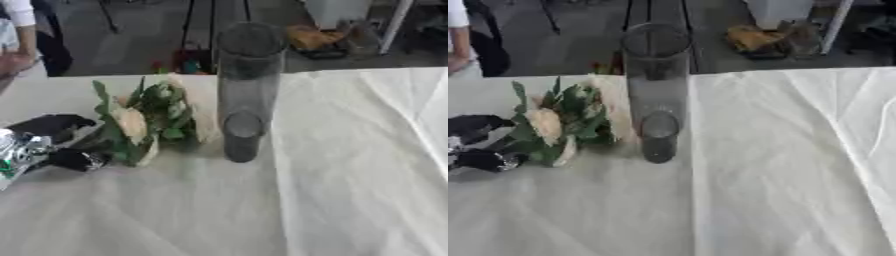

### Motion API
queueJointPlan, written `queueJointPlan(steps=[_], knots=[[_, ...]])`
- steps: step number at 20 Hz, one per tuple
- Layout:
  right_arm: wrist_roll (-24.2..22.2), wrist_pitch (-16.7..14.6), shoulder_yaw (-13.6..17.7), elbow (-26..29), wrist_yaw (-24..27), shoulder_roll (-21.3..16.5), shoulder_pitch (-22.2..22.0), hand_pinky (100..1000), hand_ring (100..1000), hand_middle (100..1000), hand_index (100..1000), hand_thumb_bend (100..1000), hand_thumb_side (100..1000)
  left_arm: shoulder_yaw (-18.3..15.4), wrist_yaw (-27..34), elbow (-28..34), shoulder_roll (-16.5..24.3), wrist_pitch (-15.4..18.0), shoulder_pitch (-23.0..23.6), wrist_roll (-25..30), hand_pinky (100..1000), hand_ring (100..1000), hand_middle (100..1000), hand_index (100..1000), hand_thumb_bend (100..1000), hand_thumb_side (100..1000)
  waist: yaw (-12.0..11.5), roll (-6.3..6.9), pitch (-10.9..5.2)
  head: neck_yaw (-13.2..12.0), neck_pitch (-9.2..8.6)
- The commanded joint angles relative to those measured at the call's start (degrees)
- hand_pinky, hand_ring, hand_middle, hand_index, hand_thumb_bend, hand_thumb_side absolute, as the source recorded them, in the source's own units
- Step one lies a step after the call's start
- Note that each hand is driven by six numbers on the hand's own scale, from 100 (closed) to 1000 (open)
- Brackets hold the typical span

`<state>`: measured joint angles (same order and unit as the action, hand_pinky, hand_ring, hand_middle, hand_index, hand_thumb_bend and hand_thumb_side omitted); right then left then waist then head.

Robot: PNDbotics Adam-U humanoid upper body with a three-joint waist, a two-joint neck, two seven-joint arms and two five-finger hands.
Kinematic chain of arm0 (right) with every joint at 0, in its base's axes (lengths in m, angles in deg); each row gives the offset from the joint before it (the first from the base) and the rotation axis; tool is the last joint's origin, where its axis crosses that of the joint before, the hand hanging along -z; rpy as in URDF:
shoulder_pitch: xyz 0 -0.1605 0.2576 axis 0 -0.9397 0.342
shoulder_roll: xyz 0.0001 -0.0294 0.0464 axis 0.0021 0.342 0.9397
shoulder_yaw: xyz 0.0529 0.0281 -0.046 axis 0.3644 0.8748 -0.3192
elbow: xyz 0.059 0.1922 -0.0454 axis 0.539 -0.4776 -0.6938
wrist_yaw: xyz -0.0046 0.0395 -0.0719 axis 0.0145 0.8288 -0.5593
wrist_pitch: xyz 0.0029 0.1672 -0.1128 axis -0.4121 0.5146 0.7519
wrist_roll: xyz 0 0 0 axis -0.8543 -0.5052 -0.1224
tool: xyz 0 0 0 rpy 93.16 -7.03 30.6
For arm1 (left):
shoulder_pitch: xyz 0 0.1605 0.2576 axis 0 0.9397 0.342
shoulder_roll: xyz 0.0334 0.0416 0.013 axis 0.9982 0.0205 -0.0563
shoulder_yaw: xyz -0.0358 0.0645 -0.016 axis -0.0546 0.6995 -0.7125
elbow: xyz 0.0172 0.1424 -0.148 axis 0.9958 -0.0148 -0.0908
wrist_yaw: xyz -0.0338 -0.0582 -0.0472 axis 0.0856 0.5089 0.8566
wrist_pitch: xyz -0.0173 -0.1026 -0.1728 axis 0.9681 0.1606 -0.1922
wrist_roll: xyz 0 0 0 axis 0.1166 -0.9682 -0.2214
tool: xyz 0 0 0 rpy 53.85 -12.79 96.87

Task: Arrange flowers into the vase.

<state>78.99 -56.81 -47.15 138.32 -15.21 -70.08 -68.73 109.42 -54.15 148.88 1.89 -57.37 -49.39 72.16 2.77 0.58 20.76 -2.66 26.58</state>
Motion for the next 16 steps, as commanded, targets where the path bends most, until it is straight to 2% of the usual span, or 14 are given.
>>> queueJointPlan(steps=[1, 5, 10, 16], knots=[[3.1, -3.0, 0.1, 0.9, -0.3, -0.8, 0.6, 731, 813, 634, 878, 100, 1000, -1.0, -0.4, 0.0, 1.1, 0.4, -1.1, -0.2, 791, 912, 916, 1000, 391, 684, 0.1, 0.11, -0.99, -0.2, -0.7], [3.1, -3.0, 0.1, 0.9, -0.4, -0.7, 0.6, 732, 813, 633, 878, 100, 1000, -1.2, -0.4, -0.6, 0.8, 0.4, -1.2, -0.3, 787, 906, 908, 998, 358, 690, 0.3, 0.15, -0.94, -0.5, -0.97], [3.1, -3.0, 0.0, 0.9, -0.5, -0.6, 0.5, 734, 814, 632, 878, 100, 1000, -1.7, 0.1, -2.3, 0.1, 0.0, -1.8, -0.7, 769, 888, 890, 984, 257, 691, 0.4, 0.09, -0.82, -0.7, -1.38], [3.2, -3.1, -0.1, 0.9, -1.1, -0.6, 0.4, 734, 814, 632, 878, 100, 1000, -2.1, 1.5, -2.6, -0.1, -0.7, -2.2, -0.9, 769, 886, 887, 979, 188, 695, 0.3, 0.03, -0.76, -0.8, -1.45]])
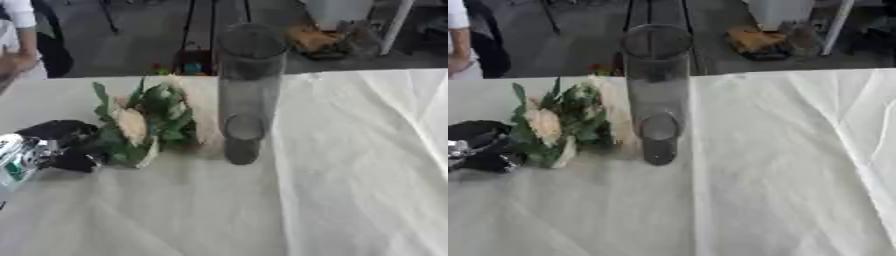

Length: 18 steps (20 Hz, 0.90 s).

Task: Arrange flowers into the vase.

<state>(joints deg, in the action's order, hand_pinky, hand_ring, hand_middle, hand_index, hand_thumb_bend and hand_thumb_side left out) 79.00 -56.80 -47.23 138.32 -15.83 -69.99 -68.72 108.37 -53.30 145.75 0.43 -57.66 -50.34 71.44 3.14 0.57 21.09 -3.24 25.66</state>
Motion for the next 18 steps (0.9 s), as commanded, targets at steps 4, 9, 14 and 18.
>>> queueJointPlan(steps=[4, 9, 14, 18], knots=[[3.3, -3.1, -0.1, 0.9, -0.7, -0.6, 0.4, 734, 814, 631, 878, 100, 1000, -1.4, 0.4, -0.1, 1.2, -0.6, -1.8, -0.3, 765, 883, 884, 976, 177, 687, -0.1, 0.11, -1.08, -0.4, -0.72], [3.3, -3.2, -0.1, 0.9, -0.7, -0.6, 0.5, 734, 814, 631, 878, 100, 1000, -1.5, -0.2, -1.5, 0.6, 0.2, -2.0, 0.3, 746, 859, 857, 957, 178, 667, 0.1, 0.1, -0.97, -0.5, -0.87], [3.3, -3.1, -0.2, 0.9, -0.8, -0.5, 0.4, 735, 815, 628, 878, 100, 1000, -1.6, -0.4, -1.5, 0.4, 0.5, -2.2, -1.6, 622, 707, 717, 870, 140, 607, 0.1, 0.06, -0.91, -0.4, -0.91], [3.2, -3.0, -0.2, 0.9, -0.8, -0.4, 0.3, 735, 815, 628, 878, 100, 1000, -1.4, -0.3, -1.7, 0.1, 0.5, -2.4, -3.6, 512, 568, 598, 789, 104, 572, 0.1, 0.06, -0.85, -0.5, -1.0]])
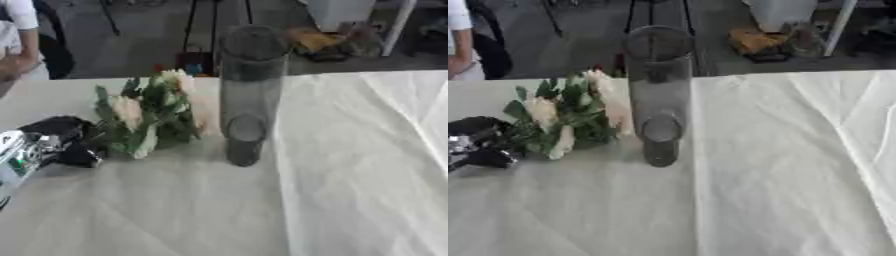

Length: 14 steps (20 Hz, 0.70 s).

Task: Arrange flowers into the vase.

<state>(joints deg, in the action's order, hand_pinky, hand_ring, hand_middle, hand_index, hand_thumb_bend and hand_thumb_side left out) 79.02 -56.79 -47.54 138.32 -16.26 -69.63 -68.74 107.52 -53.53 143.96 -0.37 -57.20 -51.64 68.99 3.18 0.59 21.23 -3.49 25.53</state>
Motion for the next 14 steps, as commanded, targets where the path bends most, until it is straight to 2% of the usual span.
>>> queueJointPlan(steps=[1, 7, 14], knots=[[3.2, -3.1, 0.0, 0.9, -0.4, -0.8, 0.4, 735, 815, 628, 878, 100, 1000, -0.5, -0.1, 0.0, 0.9, 0.0, -1.1, -1.3, 494, 550, 587, 775, 103, 567, 0.1, 0.04, -0.98, -0.3, -0.89], [3.1, -3.0, 0.0, 0.9, -0.4, -0.8, 0.5, 736, 815, 626, 877, 100, 1000, 0.0, -0.6, -1.4, 0.2, 0.2, -1.5, -1.5, 382, 426, 499, 674, 100, 507, 0.2, 0.1, -0.88, -0.4, -1.08], [3.0, -3.0, 0.0, 0.9, -0.4, -0.7, 0.6, 737, 814, 624, 876, 100, 1000, 0.0, -1.5, -2.9, -0.9, 0.5, -2.1, -3.2, 338, 358, 417, 566, 100, 470, 0.4, 0.16, -0.74, -0.5, -1.51]])
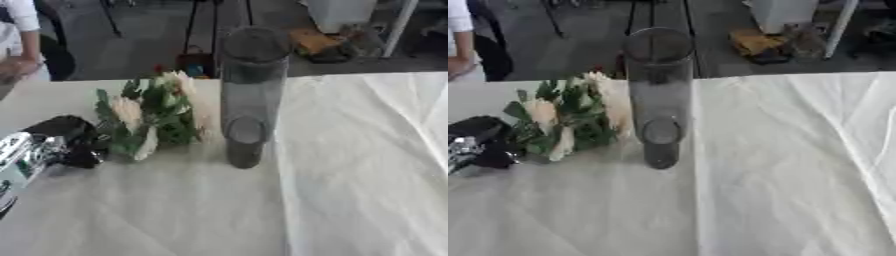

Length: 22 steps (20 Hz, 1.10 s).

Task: Arrange flowers into the vase.

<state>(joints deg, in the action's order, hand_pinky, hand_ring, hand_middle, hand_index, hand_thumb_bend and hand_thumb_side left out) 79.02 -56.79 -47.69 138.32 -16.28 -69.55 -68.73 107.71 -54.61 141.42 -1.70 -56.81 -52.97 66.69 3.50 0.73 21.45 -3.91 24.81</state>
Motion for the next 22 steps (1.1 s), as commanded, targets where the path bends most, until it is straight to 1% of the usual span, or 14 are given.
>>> queueJointPlan(steps=[1, 5, 6, 8, 9, 10, 11, 12, 13, 14, 15, 16, 17, 22], knots=[[3.0, -3.0, 0.2, 0.9, -0.4, -0.8, 0.5, 737, 814, 623, 876, 100, 1000, -0.2, -0.5, -0.6, 0.3, 0.1, -0.9, -1.4, 319, 331, 389, 539, 100, 465, 0.1, 0.01, -0.93, -0.1, -0.85], [2.8, -2.8, 0.1, 0.9, -0.4, -0.7, 0.5, 738, 815, 619, 877, 100, 1000, -0.4, -0.7, -1.6, -0.4, 0.1, -1.3, -3.4, 278, 278, 343, 491, 100, 408, 0.1, 0.0, -0.86, -0.1, -0.88], [2.8, -2.7, 0.1, 0.9, -0.4, -0.7, 0.5, 738, 815, 619, 877, 100, 1000, -0.4, -0.8, -1.9, -0.5, 0.1, -1.4, -3.7, 257, 250, 321, 471, 100, 402, 0.1, 0.0, -0.85, -0.2, -0.87], [2.7, -2.6, 0.1, 0.9, -0.4, -0.7, 0.4, 738, 815, 619, 877, 100, 1000, -0.4, -0.9, -2.3, -0.7, 0.2, -1.5, -3.9, 238, 228, 297, 448, 100, 397, 0.2, -0.02, -0.85, -0.2, -0.85], [2.7, -2.6, 0.1, 0.9, -0.4, -0.6, 0.4, 738, 815, 619, 877, 100, 1000, -0.4, -0.9, -2.4, -0.8, 0.2, -1.6, -4.0, 216, 202, 264, 415, 100, 380, 0.2, -0.02, -0.86, -0.2, -0.85], [2.7, -2.6, 0.1, 0.9, -0.4, -0.6, 0.4, 739, 815, 618, 877, 100, 1000, -0.4, -0.9, -2.5, -0.9, 0.2, -1.6, -4.2, 206, 189, 251, 403, 100, 380, 0.2, -0.04, -0.86, -0.2, -0.86], [2.7, -2.6, 0.1, 0.9, -0.5, -0.6, 0.4, 739, 815, 619, 877, 100, 1000, -0.4, -0.9, -2.6, -1.0, 0.2, -1.7, -4.3, 169, 144, 209, 365, 100, 387, 0.2, -0.04, -0.87, -0.2, -0.87], [2.7, -2.6, 0.1, 0.9, -0.5, -0.6, 0.4, 739, 815, 619, 877, 100, 1000, -0.4, -0.8, -2.6, -1.1, 0.1, -1.7, -4.4, 169, 144, 209, 365, 100, 387, 0.2, -0.06, -0.88, -0.2, -0.88], [2.7, -2.6, 0.1, 0.9, -0.5, -0.6, 0.3, 739, 815, 618, 876, 100, 1000, -0.4, -0.7, -2.7, -1.1, 0.0, -1.7, -4.5, 134, 108, 173, 327, 100, 387, 0.2, -0.07, -0.89, -0.2, -0.89], [2.7, -2.5, 0.1, 0.9, -0.5, -0.6, 0.3, 739, 815, 618, 877, 100, 1000, -0.4, -0.5, -2.7, -1.2, -0.1, -1.7, -4.7, 120, 100, 158, 311, 100, 394, 0.2, -0.08, -0.91, -0.2, -0.87], [2.7, -2.5, 0.1, 0.9, -0.5, -0.6, 0.3, 739, 815, 618, 876, 100, 1000, -0.4, -0.3, -2.7, -1.2, -0.3, -1.8, -4.8, 100, 100, 116, 266, 100, 394, 0.2, -0.07, -0.94, -0.2, -0.87], [2.7, -2.4, 0.1, 0.9, -0.5, -0.6, 0.3, 739, 815, 617, 877, 100, 1000, -0.4, -0.1, -2.6, -1.2, -0.4, -1.8, -4.9, 100, 100, 105, 253, 100, 393, 0.2, -0.07, -0.96, -0.2, -0.87], [2.7, -2.4, 0.1, 0.9, -0.5, -0.5, 0.2, 740, 816, 617, 877, 100, 1000, -0.4, 0.2, -2.6, -1.2, -0.6, -1.8, -5.0, 100, 100, 100, 198, 100, 392, 0.2, -0.06, -1.0, -0.2, -0.81], [2.8, -2.2, 0.2, 0.9, -0.5, -0.5, 0.1, 740, 816, 618, 877, 100, 1000, -0.4, 2.6, -2.2, -1.1, -1.5, -1.8, -5.0, 100, 100, 100, 138, 100, 393, 0.1, -0.09, -1.25, -0.2, -0.65]])
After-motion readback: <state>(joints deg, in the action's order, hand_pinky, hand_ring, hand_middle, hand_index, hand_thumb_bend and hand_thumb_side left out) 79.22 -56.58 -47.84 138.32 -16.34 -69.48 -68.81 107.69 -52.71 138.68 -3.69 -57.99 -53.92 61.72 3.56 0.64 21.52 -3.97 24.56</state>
